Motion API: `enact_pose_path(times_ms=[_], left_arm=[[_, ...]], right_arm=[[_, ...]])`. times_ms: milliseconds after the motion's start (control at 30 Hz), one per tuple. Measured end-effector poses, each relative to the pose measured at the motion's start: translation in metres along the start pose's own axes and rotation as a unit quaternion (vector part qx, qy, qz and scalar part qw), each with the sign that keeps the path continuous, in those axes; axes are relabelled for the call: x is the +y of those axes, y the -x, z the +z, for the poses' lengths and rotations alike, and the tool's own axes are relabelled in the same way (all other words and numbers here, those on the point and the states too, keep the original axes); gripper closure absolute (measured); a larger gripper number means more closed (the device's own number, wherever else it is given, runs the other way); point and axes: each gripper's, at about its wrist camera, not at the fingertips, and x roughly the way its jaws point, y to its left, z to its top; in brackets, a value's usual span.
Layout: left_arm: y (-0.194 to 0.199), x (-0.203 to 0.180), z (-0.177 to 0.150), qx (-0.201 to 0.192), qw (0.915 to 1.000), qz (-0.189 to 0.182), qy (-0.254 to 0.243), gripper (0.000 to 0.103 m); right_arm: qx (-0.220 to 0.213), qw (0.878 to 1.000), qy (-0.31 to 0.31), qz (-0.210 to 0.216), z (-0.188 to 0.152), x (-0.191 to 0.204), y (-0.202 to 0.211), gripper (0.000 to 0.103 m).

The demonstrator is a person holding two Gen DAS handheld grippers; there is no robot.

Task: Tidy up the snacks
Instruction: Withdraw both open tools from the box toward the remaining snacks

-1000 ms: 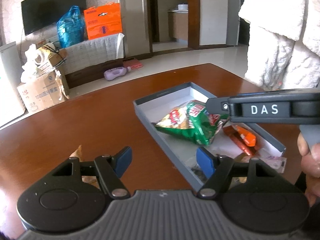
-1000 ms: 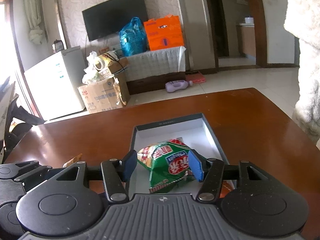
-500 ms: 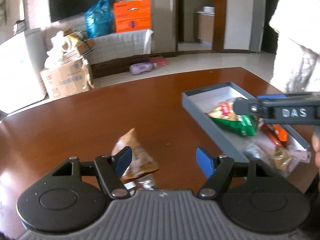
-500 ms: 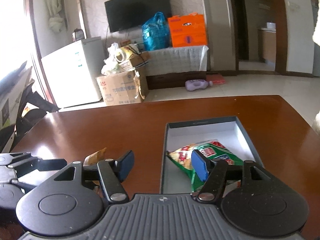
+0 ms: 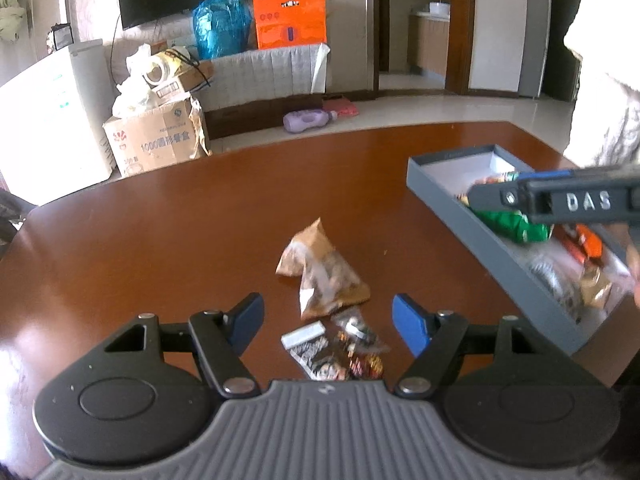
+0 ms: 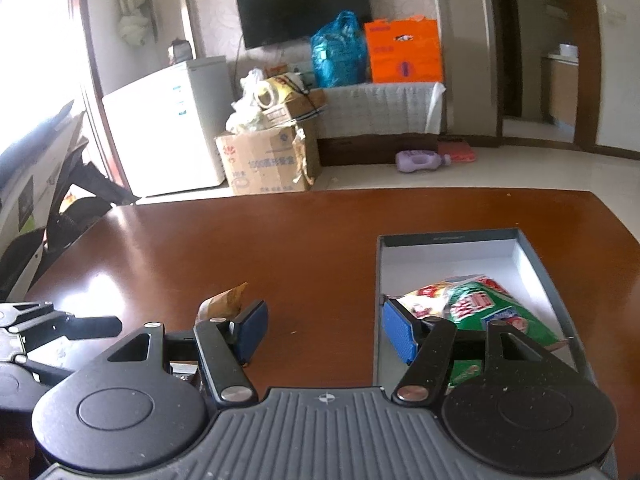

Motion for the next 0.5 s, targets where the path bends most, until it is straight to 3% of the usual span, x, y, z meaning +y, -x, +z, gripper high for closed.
enact_pose_path(times_ms=[500], left_arm=[[-0.020,0.005,-0.028,0.045,0.9990,0.003,-0.006,0.031]], right_arm=[[0.033,0.999,0.027,0.029,-0.005,0.027,-0.022,0.039]])
